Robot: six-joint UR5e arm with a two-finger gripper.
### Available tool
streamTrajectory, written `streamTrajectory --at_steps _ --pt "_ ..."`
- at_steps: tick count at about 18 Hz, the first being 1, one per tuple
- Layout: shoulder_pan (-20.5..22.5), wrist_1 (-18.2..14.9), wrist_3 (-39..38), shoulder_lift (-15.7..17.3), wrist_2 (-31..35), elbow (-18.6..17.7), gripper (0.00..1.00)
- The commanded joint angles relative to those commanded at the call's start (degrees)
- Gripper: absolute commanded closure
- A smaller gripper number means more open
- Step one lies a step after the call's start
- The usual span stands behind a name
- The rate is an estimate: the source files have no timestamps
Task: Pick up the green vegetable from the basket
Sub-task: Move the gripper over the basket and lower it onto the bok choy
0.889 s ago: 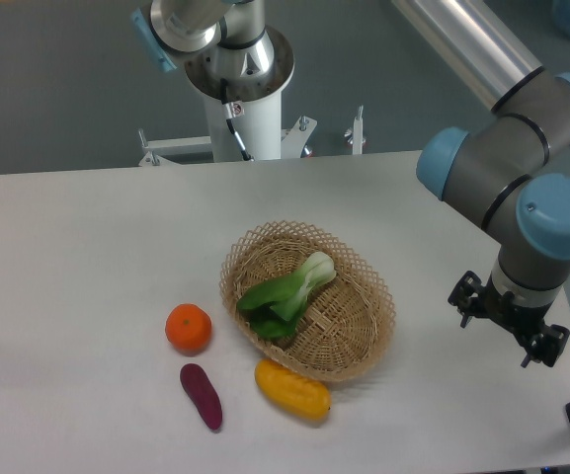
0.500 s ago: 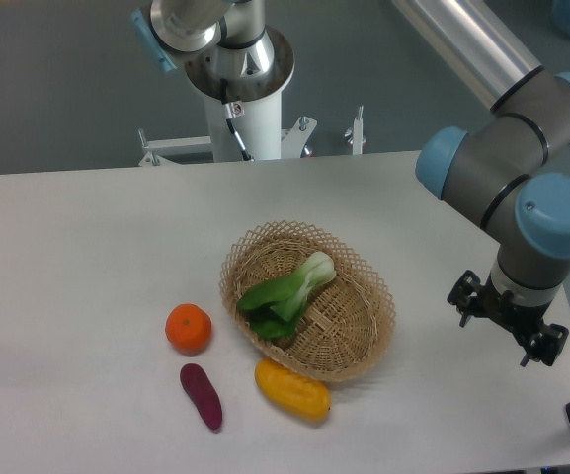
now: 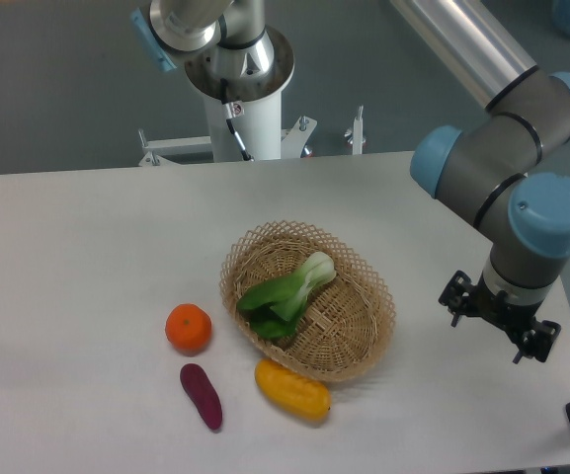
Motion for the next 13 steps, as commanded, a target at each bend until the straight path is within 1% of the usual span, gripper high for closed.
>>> streamTrajectory --at_steps 2,7,11,13 --pt "-0.18 0.0 0.0 1.32 0.0 -2.02 0.0" --pt "-2.28 0.0 -0.09 4.92 0.0 -7.74 0.0" --pt "-3.25 0.09 -0.18 7.82 0.35 -13.8 0.0" --pt "-3.78 0.7 0.0 9.67 0.18 -16.96 0.0"
